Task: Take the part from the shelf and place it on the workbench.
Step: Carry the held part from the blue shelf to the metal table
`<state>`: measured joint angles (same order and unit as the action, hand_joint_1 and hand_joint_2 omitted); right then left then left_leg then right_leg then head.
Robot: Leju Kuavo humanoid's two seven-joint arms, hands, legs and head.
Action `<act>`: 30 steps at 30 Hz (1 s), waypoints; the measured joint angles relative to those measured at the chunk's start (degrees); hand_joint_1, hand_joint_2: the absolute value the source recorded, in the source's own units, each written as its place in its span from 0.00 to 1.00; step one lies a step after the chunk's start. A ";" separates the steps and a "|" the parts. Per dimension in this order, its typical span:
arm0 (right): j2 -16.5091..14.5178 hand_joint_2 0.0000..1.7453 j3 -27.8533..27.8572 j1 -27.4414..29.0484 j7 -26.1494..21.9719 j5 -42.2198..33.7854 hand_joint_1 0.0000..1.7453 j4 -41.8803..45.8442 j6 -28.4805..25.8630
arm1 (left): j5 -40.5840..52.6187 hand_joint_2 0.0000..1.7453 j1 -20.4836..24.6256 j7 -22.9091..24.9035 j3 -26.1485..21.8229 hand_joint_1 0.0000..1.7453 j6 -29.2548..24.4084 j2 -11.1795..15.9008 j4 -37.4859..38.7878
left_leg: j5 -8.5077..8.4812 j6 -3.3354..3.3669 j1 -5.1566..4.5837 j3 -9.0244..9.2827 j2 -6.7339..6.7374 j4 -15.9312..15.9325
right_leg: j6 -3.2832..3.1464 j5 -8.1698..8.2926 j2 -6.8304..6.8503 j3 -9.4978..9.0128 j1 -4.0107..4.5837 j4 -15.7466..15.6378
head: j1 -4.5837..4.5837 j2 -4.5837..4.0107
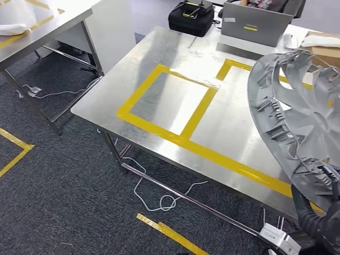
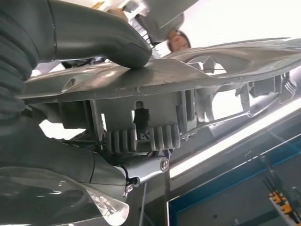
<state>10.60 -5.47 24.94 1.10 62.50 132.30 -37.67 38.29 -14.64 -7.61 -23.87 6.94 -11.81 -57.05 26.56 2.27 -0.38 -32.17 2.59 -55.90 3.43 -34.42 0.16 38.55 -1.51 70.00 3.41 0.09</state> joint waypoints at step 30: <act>0.00 1.00 0.77 -0.69 0.37 -0.72 1.00 -0.60 1.80 | 0.02 1.00 0.03 0.09 -0.15 0.00 -0.17 -0.04 0.00 | 1.63 -0.09 0.32 1.16 0.53 -0.88 | 0.00 -0.36 -0.26 1.24 0.04 2.53 | 0.07 0.00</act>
<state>10.60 -4.70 24.25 1.47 61.78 131.70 -35.87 38.32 -14.61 -7.52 -24.02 6.77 -11.86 -57.05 28.19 2.19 -0.07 -31.02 3.13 -56.78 3.43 -34.78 -0.09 39.78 -1.46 72.53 3.48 0.09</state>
